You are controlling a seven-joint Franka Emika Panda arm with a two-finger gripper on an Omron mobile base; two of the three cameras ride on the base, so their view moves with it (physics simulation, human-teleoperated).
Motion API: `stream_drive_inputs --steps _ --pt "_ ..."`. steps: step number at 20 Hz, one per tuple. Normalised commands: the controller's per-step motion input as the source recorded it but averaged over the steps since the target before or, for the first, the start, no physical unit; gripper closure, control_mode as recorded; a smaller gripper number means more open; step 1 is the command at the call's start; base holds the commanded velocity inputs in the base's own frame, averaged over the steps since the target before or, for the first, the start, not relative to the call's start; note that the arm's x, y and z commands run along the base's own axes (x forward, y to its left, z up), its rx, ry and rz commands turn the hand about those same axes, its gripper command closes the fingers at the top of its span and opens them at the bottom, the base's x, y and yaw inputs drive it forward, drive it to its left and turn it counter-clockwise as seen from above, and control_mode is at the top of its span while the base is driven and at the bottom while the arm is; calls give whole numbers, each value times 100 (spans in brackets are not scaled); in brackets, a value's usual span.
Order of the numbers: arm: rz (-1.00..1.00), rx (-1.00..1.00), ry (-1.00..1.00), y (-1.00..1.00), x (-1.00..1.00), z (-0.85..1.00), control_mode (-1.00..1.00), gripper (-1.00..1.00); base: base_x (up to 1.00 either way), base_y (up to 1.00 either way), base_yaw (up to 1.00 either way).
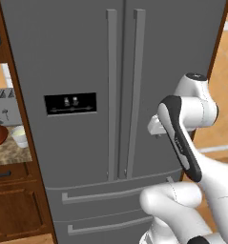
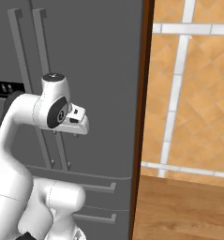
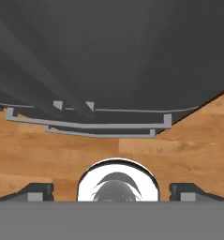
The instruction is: Grab a lemon wedge from the fridge and one ice cube from the ice bowl, and put them in the glass of lemonade.
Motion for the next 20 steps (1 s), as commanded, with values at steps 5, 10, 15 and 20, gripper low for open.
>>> stream_drive_inputs --steps 5,10,15,20 --pt "0 0 -3 0 -35 -38 -100 -100 0 0 0" --pt "0 0 0 8 -9 -26 100 -100 -10 4 0" --pt "0 0 0 0 0 0 100 -100 -36 6 0" --pt "0 0 0 0 0 0 100 -100 -53 11 0"
